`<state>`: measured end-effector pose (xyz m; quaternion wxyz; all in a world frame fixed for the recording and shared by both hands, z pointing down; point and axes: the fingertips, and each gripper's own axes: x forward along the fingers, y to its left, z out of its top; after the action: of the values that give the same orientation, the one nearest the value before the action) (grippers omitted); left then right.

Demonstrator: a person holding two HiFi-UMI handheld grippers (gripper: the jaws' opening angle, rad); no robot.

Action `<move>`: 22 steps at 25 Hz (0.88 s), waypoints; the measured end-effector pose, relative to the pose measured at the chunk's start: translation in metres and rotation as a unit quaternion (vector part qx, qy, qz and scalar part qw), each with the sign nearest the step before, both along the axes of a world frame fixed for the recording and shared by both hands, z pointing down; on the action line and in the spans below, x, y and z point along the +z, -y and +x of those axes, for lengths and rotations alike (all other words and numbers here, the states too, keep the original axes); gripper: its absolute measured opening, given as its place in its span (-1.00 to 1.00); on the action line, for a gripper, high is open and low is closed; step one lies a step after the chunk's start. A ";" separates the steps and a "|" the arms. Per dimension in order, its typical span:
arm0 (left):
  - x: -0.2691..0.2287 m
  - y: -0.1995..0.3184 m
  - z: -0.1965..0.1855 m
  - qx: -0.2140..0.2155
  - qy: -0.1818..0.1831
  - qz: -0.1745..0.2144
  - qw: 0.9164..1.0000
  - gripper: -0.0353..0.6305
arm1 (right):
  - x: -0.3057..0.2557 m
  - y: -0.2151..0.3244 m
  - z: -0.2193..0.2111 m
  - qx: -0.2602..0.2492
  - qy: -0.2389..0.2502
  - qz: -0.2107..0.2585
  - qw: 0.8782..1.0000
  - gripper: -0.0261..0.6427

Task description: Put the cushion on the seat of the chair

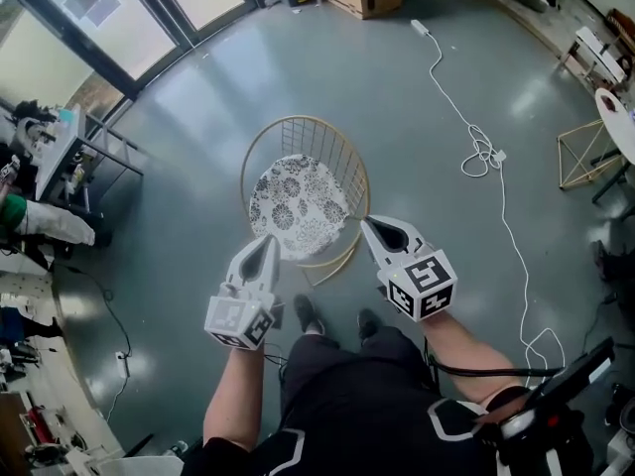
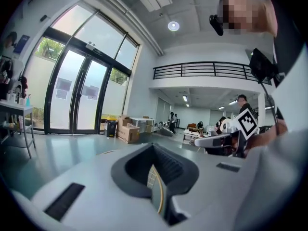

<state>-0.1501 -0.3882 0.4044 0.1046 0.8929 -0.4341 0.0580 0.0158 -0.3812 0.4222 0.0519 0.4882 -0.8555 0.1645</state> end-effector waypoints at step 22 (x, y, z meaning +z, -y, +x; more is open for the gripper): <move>-0.074 -0.105 -0.128 -0.124 0.024 0.041 0.991 -0.87 | -0.075 -0.032 -0.127 -0.080 -0.013 0.037 0.996 -0.89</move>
<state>-0.2778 -0.2834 0.3306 0.0633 0.8341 -0.5458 0.0481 -0.1116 -0.3492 0.3472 0.0584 0.4216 -0.8967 0.1215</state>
